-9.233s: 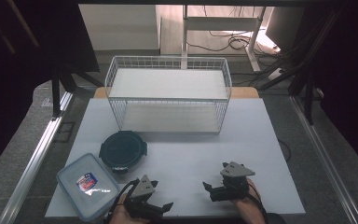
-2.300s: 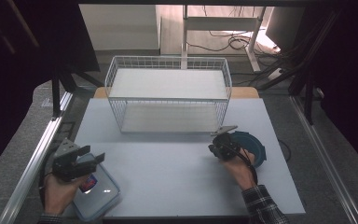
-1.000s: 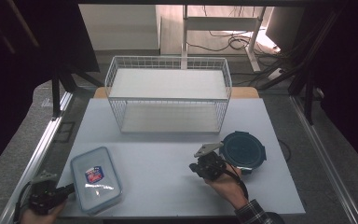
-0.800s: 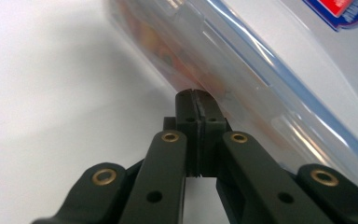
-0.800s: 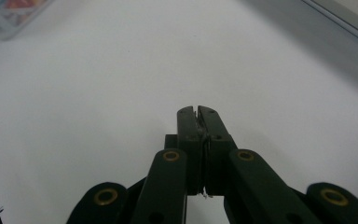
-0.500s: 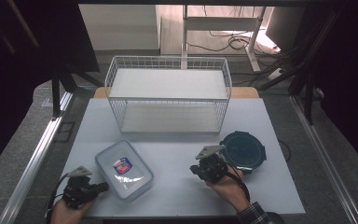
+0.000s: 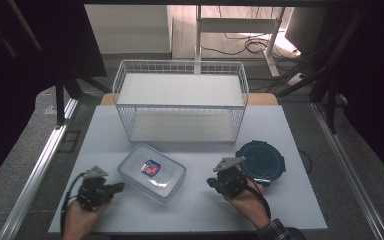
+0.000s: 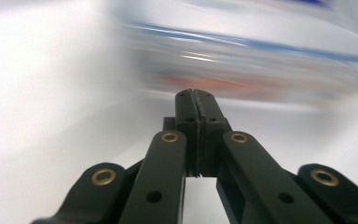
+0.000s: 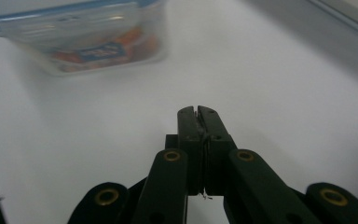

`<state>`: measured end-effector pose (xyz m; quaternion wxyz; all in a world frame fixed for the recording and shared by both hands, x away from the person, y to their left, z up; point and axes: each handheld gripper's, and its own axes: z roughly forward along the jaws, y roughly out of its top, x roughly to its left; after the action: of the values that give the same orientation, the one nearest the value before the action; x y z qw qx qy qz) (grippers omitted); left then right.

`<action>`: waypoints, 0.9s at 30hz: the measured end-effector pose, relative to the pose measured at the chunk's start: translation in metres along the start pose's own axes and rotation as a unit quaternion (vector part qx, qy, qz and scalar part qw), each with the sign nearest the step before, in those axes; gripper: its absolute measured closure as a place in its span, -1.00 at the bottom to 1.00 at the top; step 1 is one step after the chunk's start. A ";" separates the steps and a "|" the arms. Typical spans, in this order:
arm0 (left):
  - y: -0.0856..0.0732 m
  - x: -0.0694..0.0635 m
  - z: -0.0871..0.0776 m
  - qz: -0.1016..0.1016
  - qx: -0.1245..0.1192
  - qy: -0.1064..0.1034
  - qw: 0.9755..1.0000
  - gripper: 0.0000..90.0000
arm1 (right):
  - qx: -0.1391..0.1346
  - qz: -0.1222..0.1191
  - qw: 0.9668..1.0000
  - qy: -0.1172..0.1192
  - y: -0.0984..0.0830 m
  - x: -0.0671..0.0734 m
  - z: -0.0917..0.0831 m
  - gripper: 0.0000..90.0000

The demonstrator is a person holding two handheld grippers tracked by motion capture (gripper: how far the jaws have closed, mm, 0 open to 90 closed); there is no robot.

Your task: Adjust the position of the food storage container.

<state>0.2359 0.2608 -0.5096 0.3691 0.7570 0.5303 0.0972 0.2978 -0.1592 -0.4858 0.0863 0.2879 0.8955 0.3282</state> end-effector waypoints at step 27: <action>0.031 0.043 0.033 -0.017 -0.032 -0.042 0.998 0.99 | -0.001 0.080 0.986 -0.144 -0.024 -0.075 -0.037 0.99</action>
<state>0.2943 0.2785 -0.5229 0.4166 0.7391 0.5240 0.0752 0.3360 -0.2370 -0.4752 0.1885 0.4026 0.8474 0.2903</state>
